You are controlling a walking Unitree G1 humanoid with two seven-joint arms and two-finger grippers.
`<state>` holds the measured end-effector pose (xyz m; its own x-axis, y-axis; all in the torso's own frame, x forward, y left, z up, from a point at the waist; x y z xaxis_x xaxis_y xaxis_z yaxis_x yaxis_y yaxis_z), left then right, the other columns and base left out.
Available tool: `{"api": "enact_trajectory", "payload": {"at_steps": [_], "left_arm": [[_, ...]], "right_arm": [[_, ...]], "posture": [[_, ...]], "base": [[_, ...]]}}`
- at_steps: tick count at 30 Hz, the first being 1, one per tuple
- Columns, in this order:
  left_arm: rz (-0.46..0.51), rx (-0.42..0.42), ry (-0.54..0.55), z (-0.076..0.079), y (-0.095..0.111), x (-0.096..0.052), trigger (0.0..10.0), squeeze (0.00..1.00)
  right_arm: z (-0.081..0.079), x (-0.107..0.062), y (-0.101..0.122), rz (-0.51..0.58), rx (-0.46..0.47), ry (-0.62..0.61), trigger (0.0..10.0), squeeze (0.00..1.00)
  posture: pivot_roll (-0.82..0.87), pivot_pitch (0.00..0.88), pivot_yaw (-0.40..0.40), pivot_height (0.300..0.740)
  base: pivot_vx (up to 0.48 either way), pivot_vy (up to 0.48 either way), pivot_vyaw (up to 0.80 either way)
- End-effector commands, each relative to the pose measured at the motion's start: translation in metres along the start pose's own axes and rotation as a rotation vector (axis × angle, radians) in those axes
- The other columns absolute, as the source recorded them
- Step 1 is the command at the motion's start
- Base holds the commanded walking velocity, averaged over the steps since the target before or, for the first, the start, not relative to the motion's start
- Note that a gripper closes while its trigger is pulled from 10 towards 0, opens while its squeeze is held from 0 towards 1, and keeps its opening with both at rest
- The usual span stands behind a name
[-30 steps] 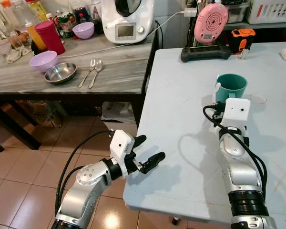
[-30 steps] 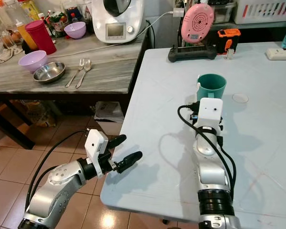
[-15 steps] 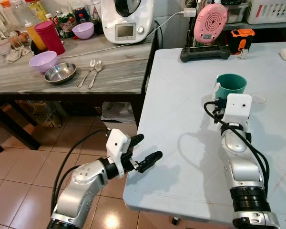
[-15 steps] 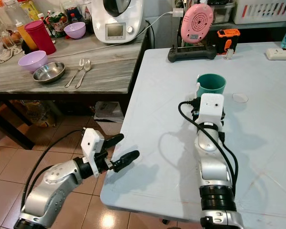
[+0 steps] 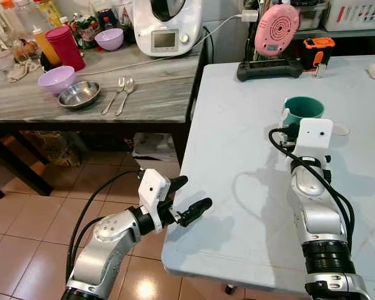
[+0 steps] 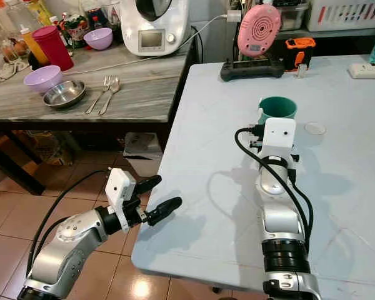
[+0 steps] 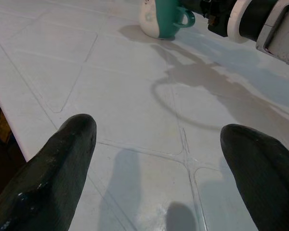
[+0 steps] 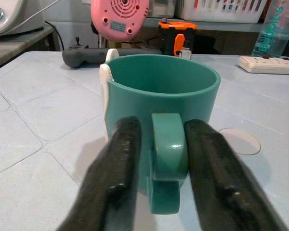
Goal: Setting the table
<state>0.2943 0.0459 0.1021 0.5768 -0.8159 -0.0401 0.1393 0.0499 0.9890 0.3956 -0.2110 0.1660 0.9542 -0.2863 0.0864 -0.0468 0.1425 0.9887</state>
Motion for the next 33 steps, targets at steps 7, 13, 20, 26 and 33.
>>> {"api": "enact_trajectory", "payload": {"at_steps": [7,13,20,26,33], "left_arm": [[-0.009,0.014,0.009,-0.0041,0.0014,-0.0041,10.0,0.00],[-0.012,0.012,0.008,-0.0029,0.0003,-0.0039,10.0,0.00],[-0.012,0.011,0.010,-0.0029,0.0000,-0.0040,10.0,0.00],[-0.012,0.012,0.014,-0.0038,0.0000,-0.0041,10.0,0.00],[-0.011,0.015,0.017,-0.0049,0.0003,-0.0044,10.0,0.00]], "right_arm": [[-0.0034,-0.0009,-0.0077,-0.031,0.011,0.005,10.0,0.00],[-0.0025,-0.0019,-0.0087,-0.029,0.030,0.002,10.0,1.00],[-0.0030,-0.0013,-0.0109,-0.037,0.020,0.007,10.0,0.00],[-0.0012,0.0002,-0.0114,-0.037,0.024,0.004,0.0,0.00],[-0.0007,0.0020,-0.0111,-0.034,0.030,0.002,0.0,0.00]], "posture": [[-0.26,0.074,0.139,0.740],[-0.26,0.074,0.141,0.740],[-0.26,0.075,0.141,0.740],[-0.26,0.075,0.141,0.740],[-0.26,0.075,0.143,0.740]], "base": [[0.000,0.000,0.00],[0.000,0.000,0.00],[0.000,0.000,0.00],[0.000,0.000,0.00],[0.000,0.000,0.00]]}}
Point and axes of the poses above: a point about 5 cm out from each wrist's last joint towards the gripper, its own x axis pointing out of the wrist towards the gripper, its own y axis along the axis of the wrist's last joint, z = x × y, the point moved 6 cm from there along x, pointing out of the wrist towards the gripper, and after that the axes turned 2 degrees about x, right-handed, at the moved point
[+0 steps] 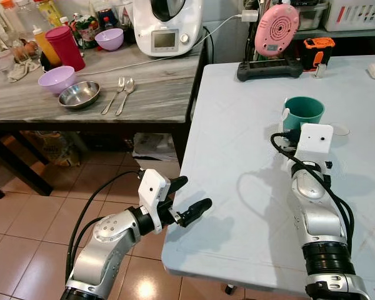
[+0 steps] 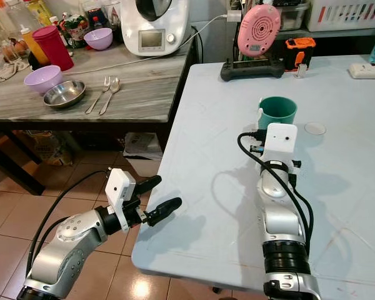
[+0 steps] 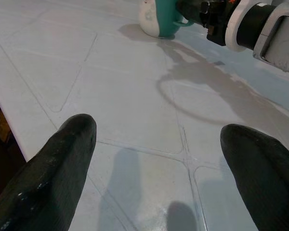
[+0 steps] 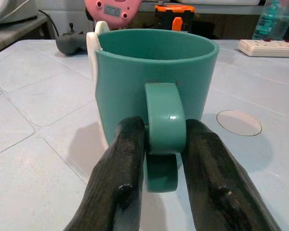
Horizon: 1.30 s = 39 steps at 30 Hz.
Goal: Setting the table
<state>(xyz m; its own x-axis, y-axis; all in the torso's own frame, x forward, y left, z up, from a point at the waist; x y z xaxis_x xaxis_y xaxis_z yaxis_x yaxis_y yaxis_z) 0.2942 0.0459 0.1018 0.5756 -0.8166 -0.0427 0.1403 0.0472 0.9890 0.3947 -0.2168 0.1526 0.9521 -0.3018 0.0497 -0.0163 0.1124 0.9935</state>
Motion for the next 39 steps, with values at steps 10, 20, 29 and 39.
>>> {"api": "enact_trajectory", "payload": {"at_steps": [10,20,29,39], "left_arm": [[-0.007,0.017,0.021,-0.005,0.001,-0.004,10.0,0.00],[0.025,0.027,0.111,-0.022,0.008,-0.003,10.0,0.00],[0.078,0.006,0.187,-0.042,0.020,-0.003,10.0,0.00],[0.071,0.050,0.429,-0.087,0.024,-0.009,10.0,0.00]], "right_arm": [[-0.007,0.001,0.002,0.007,0.011,0.015,0.0,0.00],[-0.037,-0.022,0.013,0.051,0.077,0.188,0.0,0.00],[-0.057,-0.054,0.028,0.108,0.110,0.384,7.1,0.00],[-0.071,-0.080,0.037,0.114,0.053,0.574,10.0,0.00]], "posture": [[-0.26,0.072,0.146,0.740],[-0.26,0.023,0.149,0.740],[-0.27,0.000,0.152,0.740],[-0.29,0.000,0.158,0.740]], "base": [[0.000,0.000,0.00],[0.000,0.000,0.00],[0.000,0.000,0.00],[0.000,0.000,0.00]]}}
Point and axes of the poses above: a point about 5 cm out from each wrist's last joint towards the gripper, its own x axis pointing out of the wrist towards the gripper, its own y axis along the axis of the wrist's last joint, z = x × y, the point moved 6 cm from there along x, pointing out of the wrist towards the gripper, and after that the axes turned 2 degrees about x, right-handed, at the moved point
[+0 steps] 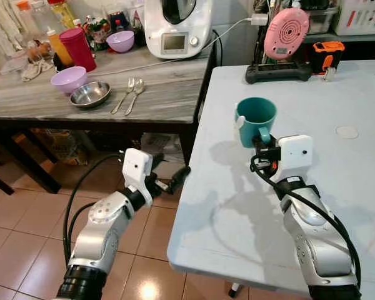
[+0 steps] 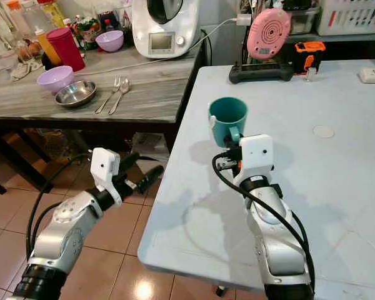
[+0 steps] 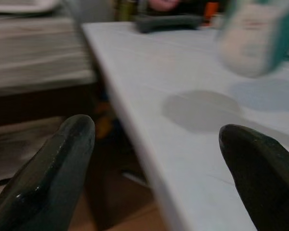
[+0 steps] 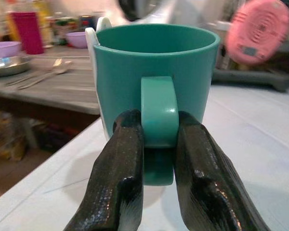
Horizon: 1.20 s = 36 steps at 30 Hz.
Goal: Setting the table
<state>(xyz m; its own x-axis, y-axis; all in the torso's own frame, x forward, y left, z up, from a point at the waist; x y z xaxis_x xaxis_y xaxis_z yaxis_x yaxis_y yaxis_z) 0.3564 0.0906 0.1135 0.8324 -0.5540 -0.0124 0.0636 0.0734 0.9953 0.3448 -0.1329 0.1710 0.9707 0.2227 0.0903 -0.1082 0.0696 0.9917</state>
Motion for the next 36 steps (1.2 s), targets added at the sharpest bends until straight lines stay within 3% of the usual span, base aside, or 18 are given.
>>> {"api": "enact_trajectory", "payload": {"at_steps": [1,5,10,15,18,25,30,36], "left_arm": [[0.003,0.022,0.093,-0.020,0.003,-0.002,10.0,0.00],[0.024,0.010,0.183,-0.038,0.007,-0.005,10.0,0.00],[0.049,0.031,0.268,-0.048,0.009,-0.008,10.0,0.00],[0.078,0.045,0.332,-0.057,0.013,-0.013,10.0,0.00],[0.050,0.060,0.401,-0.069,0.004,-0.029,10.0,0.00],[-0.006,0.041,0.423,-0.071,-0.016,-0.049,10.0,0.00],[-0.008,0.004,0.385,-0.062,-0.017,-0.042,10.0,0.00],[-0.015,0.011,0.423,-0.065,-0.016,-0.043,10.0,0.00]], "right_arm": [[-0.015,-0.002,0.010,0.024,-0.006,0.066,10.0,0.00],[-0.021,-0.006,0.015,0.028,-0.008,0.099,10.0,0.00],[-0.022,-0.007,0.011,0.012,-0.006,0.081,10.0,0.00],[-0.016,-0.007,0.011,0.011,0.011,0.028,10.0,0.00],[0.001,-0.008,0.014,0.024,0.022,-0.078,10.0,0.00],[0.024,-0.022,-0.003,-0.030,0.066,-0.197,10.0,0.00],[0.023,-0.021,-0.005,-0.033,0.062,-0.195,10.0,0.00],[0.024,-0.019,-0.004,-0.032,0.062,-0.199,10.0,0.00]], "posture": [[-0.29,0.000,0.156,0.740],[-0.29,0.000,0.149,0.740],[-0.28,0.000,0.138,0.740],[-0.27,0.000,0.125,0.740],[-0.29,0.000,0.121,0.740],[-0.29,0.000,0.123,0.740],[-0.28,0.000,0.119,0.740],[-0.27,0.000,0.114,0.740]], "base": [[0.000,0.000,0.00],[0.000,0.000,0.00],[0.000,0.000,0.00],[0.000,0.000,0.00],[0.000,0.000,0.00],[0.000,0.000,-0.10],[0.000,0.000,-0.45],[0.000,0.000,0.00]]}}
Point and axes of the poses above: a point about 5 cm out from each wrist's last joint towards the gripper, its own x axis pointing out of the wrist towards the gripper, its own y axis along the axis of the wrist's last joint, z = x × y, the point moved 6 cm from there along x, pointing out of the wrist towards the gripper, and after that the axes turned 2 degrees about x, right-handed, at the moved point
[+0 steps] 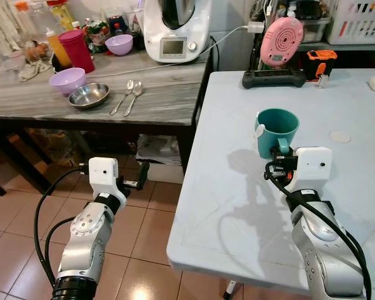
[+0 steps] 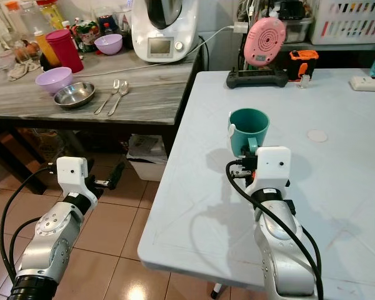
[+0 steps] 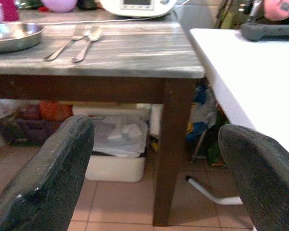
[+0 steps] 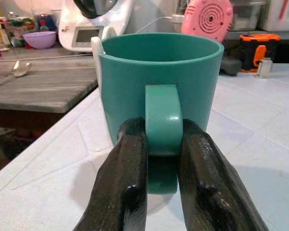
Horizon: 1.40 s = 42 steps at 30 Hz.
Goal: Setting the table
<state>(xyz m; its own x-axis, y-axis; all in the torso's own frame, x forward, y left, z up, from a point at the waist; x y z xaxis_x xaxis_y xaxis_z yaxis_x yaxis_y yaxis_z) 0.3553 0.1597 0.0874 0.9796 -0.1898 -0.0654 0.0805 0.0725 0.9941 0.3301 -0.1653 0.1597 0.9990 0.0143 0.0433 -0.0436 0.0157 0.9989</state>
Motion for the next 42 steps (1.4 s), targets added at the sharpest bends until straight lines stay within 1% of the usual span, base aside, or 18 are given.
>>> {"api": "enact_trajectory", "payload": {"at_steps": [1,7,11,19,26,36,42], "left_arm": [[-0.004,0.012,0.030,-0.008,0.003,-0.003,10.0,0.00],[-0.020,0.013,0.032,-0.007,0.002,-0.003,10.0,0.00],[-0.027,0.025,0.027,-0.004,0.002,-0.001,10.0,0.00],[-0.042,0.041,0.032,-0.006,0.002,0.000,10.0,0.00],[-0.050,0.043,0.036,-0.007,0.002,0.000,10.0,0.00],[-0.058,0.048,0.041,-0.008,0.001,0.000,10.0,0.00],[-0.057,0.060,0.035,-0.008,0.001,0.000,10.0,0.00]], "right_arm": [[-0.004,0.002,0.007,0.022,0.003,0.007,10.0,0.00],[-0.006,0.003,0.004,0.014,0.013,0.005,10.0,0.00],[-0.010,0.005,0.004,0.014,0.019,0.014,10.0,0.00],[-0.004,0.003,0.002,0.008,0.034,-0.014,10.0,0.00],[-0.003,0.001,-0.002,-0.002,0.035,-0.020,10.0,0.00],[-0.004,0.003,-0.003,-0.003,0.038,-0.020,10.0,0.00],[0.000,0.004,-0.004,-0.001,0.039,-0.035,10.0,0.00]], "posture": [[-0.27,0.000,0.114,0.740],[-0.27,0.000,0.116,0.740],[-0.27,0.000,0.121,0.740],[-0.28,0.000,0.128,0.740],[-0.28,0.000,0.130,0.740],[-0.27,0.000,0.130,0.740],[-0.27,0.000,0.135,0.740]], "base": [[0.000,0.000,0.00],[0.000,0.000,0.00],[0.000,0.000,0.00],[0.000,0.000,0.00],[-0.272,0.000,0.00],[-0.290,0.000,0.00],[-0.180,0.000,0.00]]}}
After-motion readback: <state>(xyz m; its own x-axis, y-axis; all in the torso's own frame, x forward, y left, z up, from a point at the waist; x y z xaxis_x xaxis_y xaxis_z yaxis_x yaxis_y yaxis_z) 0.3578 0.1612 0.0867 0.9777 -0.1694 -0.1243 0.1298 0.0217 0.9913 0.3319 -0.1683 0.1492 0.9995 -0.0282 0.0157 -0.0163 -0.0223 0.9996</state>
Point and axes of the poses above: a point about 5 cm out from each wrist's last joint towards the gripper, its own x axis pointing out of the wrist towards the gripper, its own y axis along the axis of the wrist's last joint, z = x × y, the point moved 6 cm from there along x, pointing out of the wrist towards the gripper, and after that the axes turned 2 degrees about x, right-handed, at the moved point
